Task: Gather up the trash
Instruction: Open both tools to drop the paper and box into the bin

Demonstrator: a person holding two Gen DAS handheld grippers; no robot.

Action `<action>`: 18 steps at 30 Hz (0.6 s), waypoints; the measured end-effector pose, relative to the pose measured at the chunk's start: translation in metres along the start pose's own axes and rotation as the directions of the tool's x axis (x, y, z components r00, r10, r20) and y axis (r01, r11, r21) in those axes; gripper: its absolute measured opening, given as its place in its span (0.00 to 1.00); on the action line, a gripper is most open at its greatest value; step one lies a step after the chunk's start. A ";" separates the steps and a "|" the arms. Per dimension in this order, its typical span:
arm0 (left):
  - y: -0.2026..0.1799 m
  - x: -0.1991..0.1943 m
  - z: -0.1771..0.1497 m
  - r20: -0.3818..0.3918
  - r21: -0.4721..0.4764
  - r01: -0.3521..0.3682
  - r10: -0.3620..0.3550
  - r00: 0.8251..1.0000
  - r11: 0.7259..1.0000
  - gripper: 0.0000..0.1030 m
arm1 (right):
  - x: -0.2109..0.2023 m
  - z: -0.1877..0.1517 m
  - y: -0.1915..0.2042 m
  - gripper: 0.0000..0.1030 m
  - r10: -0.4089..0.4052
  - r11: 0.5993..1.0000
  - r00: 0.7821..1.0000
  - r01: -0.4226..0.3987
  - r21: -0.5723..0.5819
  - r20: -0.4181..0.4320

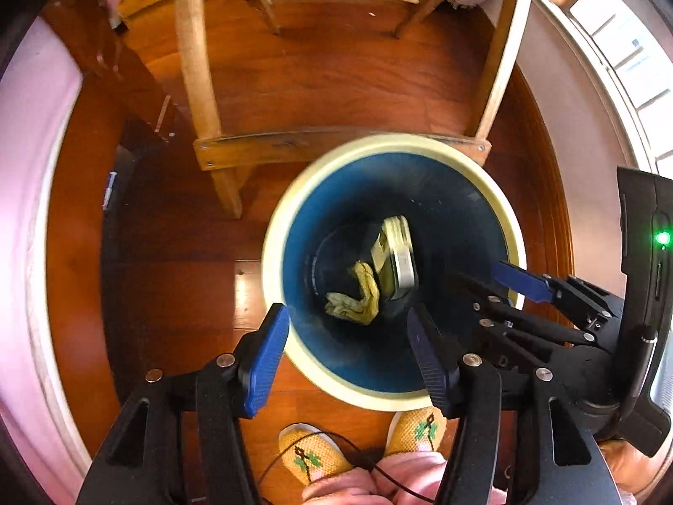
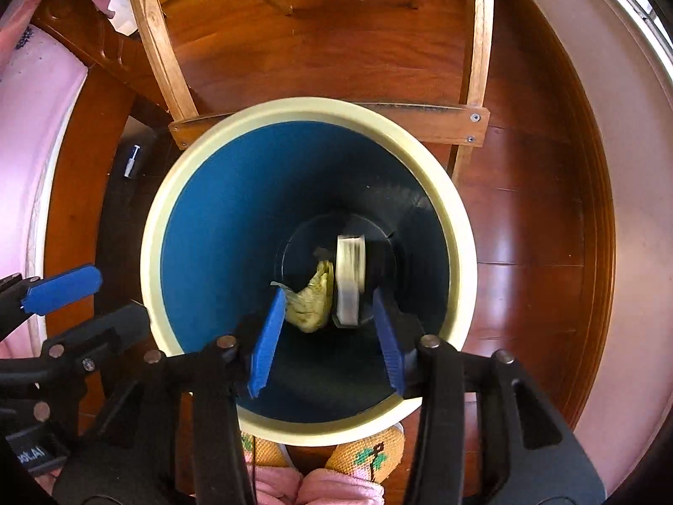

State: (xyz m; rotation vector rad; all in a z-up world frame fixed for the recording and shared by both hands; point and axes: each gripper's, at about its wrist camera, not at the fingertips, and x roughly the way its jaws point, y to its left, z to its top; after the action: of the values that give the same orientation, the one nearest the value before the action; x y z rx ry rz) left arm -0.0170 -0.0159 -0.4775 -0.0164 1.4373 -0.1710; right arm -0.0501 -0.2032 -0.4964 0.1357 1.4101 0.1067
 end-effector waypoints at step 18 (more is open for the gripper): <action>0.011 -0.262 -0.003 0.175 -0.057 -0.010 0.020 0.984 0.998 0.58 | -0.267 -0.022 0.058 0.41 0.061 0.998 0.982 -0.059 -0.013 0.176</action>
State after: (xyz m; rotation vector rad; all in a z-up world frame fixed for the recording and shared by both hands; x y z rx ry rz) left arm -0.0506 0.0282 -0.2216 -0.0653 1.2653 -0.1143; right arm -0.1136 -0.1861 -0.2305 0.1776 1.2289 0.1463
